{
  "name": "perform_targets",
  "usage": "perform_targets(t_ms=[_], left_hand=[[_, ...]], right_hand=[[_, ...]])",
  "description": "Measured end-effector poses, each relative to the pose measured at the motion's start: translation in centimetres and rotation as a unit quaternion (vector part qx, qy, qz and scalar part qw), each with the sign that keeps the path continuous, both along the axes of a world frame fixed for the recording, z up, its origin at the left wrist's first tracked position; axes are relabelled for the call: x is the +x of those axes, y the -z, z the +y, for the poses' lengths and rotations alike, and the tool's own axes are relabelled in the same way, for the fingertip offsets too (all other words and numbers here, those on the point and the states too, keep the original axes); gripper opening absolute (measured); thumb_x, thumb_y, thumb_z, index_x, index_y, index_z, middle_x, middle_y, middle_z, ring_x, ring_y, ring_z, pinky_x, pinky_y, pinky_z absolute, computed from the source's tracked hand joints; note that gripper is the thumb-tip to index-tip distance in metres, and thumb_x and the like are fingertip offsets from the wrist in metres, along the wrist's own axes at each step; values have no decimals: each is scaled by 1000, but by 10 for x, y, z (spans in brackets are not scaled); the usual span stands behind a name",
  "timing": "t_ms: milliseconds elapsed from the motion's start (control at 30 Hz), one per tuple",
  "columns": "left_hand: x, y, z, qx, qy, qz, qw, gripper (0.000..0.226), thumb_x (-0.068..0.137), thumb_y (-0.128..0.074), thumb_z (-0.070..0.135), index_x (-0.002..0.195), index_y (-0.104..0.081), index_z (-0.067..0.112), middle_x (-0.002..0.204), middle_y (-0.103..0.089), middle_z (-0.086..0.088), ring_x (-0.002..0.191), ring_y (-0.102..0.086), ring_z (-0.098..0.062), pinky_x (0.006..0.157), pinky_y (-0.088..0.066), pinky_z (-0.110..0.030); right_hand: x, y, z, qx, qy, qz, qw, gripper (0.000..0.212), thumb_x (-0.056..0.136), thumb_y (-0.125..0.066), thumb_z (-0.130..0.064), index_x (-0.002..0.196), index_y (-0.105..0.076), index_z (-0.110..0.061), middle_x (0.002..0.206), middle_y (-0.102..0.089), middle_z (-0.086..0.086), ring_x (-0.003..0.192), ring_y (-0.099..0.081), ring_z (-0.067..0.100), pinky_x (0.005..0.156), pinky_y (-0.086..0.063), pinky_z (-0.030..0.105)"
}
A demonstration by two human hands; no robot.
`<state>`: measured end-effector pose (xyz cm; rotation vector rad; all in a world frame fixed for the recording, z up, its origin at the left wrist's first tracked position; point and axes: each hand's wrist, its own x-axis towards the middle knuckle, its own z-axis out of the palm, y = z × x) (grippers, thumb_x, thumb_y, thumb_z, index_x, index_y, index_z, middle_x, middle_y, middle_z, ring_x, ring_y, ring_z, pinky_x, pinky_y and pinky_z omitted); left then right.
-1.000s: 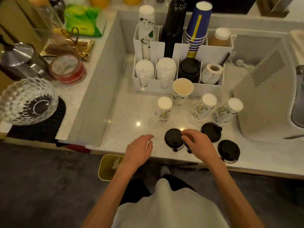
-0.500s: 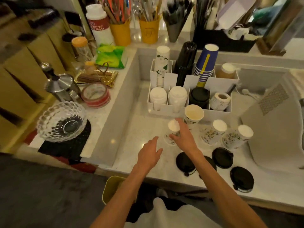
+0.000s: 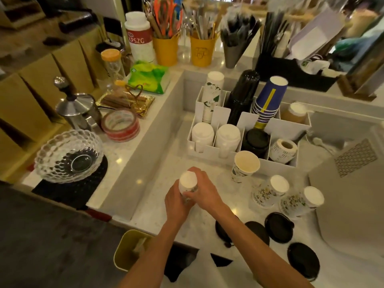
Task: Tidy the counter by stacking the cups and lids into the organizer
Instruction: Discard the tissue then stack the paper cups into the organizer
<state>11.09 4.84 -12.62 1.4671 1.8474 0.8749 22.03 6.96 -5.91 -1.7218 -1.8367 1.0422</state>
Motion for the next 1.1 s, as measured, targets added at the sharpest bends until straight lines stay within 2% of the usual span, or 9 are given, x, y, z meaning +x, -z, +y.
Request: perform_targets(t_ms=[167, 333, 433, 500, 600, 767, 833, 1000, 1100], left_hand=[[-5, 12, 3, 13, 12, 14, 1000, 68, 66, -81, 49, 123, -50, 27, 112, -66, 5, 102, -61, -14, 86, -54, -37], [-11, 16, 6, 9, 31, 41, 999, 89, 56, -86, 48, 131, -45, 24, 115, -64, -3, 106, -59, -24, 87, -50, -38], [-9, 17, 5, -15, 18, 47, 999, 98, 58, -86, 48, 139, -37, 23, 125, -58, -5, 118, -51, -26, 100, -38, -42], [-7, 19, 6, -21, 14, 50, 998, 99, 59, -85, 49, 141, -34, 24, 128, -55, -6, 121, -47, -27, 103, -33, -41], [-7, 21, 6, -21, 11, 53, 998, 98, 58, -84, 50, 140, -34, 27, 129, -55, -5, 122, -46, -26, 103, -31, -41], [-6, 21, 5, -22, 5, 68, 997, 96, 59, -82, 52, 139, -33, 29, 129, -53, -4, 124, -44, -26, 104, -29, -42], [-6, 21, 5, -22, 9, 71, 997, 95, 61, -79, 55, 139, -31, 29, 130, -52, -4, 125, -42, -27, 105, -27, -43], [-7, 23, 5, -22, 21, 73, 997, 96, 62, -79, 55, 139, -29, 29, 131, -51, -6, 126, -39, -28, 105, -26, -47], [-7, 22, 5, -13, 20, 74, 997, 97, 61, -80, 55, 137, -26, 30, 130, -52, -7, 125, -42, -30, 104, -29, -49]], right_hand=[[28, -25, 4, -45, -106, -25, 993, 94, 78, -76, -39, 153, -19, -28, 157, -26, -3, 141, -28, 15, 114, -27, 33], [100, -64, 24, 165, -20, -234, 958, 59, 87, -62, -49, 139, -46, -28, 143, -49, 2, 137, -39, 25, 110, -34, 40], [116, -76, 48, 26, 68, -354, 932, 82, 79, -57, -69, 147, -29, -34, 155, -28, 12, 139, -31, 39, 105, -38, 51], [114, -73, 55, -51, 74, -384, 919, 88, 78, -59, -69, 150, -19, -36, 159, -11, 16, 137, -29, 47, 105, -37, 55], [108, -66, 49, -33, 87, -388, 917, 75, 81, -66, -53, 145, -31, -33, 154, -16, 14, 132, -34, 45, 102, -44, 53], [99, -37, 10, 61, 102, -216, 969, 64, 73, -78, -36, 123, -40, -21, 128, -38, 5, 117, -38, 28, 91, -37, 34], [92, -20, -3, 32, 93, -175, 980, 71, 70, -81, -30, 125, -39, -17, 125, -38, 5, 114, -39, 26, 90, -37, 31], [85, 14, -8, -83, 54, -263, 960, 106, 69, -79, -32, 150, -11, -29, 135, -28, 12, 121, -34, 32, 103, -38, 41], [80, 22, 4, -98, 19, -374, 922, 118, 69, -74, -56, 154, 2, -23, 149, -16, 22, 139, -18, 42, 113, -20, 51]])
